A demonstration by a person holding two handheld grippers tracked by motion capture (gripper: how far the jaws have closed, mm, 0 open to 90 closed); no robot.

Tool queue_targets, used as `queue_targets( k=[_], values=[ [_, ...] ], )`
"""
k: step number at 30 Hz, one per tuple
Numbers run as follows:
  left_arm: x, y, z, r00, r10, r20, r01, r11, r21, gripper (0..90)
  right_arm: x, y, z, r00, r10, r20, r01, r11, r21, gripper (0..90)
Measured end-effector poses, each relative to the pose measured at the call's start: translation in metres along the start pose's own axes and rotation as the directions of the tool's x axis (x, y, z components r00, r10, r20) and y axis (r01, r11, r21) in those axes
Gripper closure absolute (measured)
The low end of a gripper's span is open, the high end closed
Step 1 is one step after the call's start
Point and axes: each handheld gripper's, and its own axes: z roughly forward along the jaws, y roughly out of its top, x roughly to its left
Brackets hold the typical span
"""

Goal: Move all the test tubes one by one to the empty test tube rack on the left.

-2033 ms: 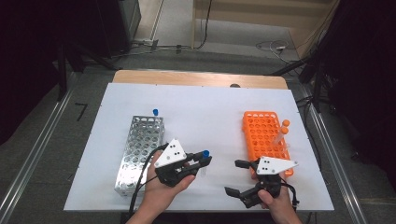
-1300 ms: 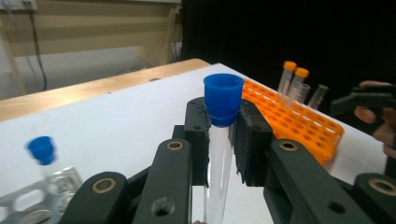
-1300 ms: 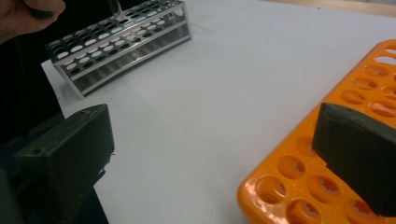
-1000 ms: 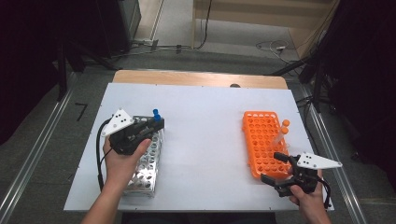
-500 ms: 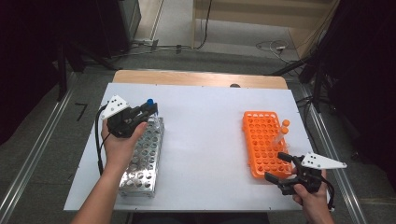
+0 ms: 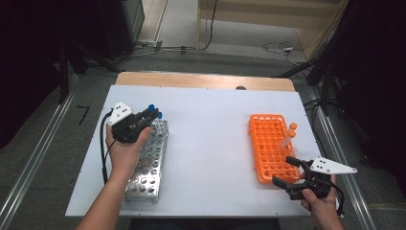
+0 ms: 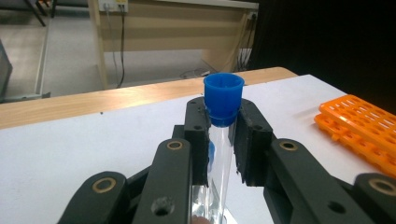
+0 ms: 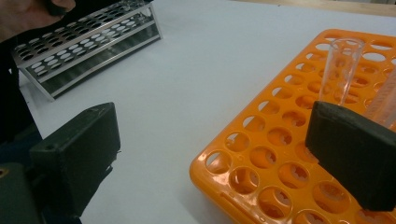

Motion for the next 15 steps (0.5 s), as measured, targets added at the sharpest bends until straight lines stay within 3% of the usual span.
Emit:
queue_targets(
  k=[6,12,15],
  values=[
    [-0.0009,-0.0045,0.0045,1.0,-0.005,0.007,0.004,0.9995,0.03,77.0,0.0005,0.0,0.0012,1.0,0.003,-0.006,-0.003,1.0,0.0,1.6],
    [-0.0061,-0.0093,0.0076,0.9999,0.017,-0.004,-0.016,0.9954,0.094,76.4,0.0003,-0.0004,0.0014,1.0,0.0,0.001,0.0,1.0,0.001,1.7],
    [-0.0064,-0.0108,0.0079,0.9999,0.005,-0.012,-0.003,0.9912,0.132,76.3,0.001,-0.0001,0.0019,1.0,0.005,0.003,-0.005,1.0,0.0,1.8]
  ],
)
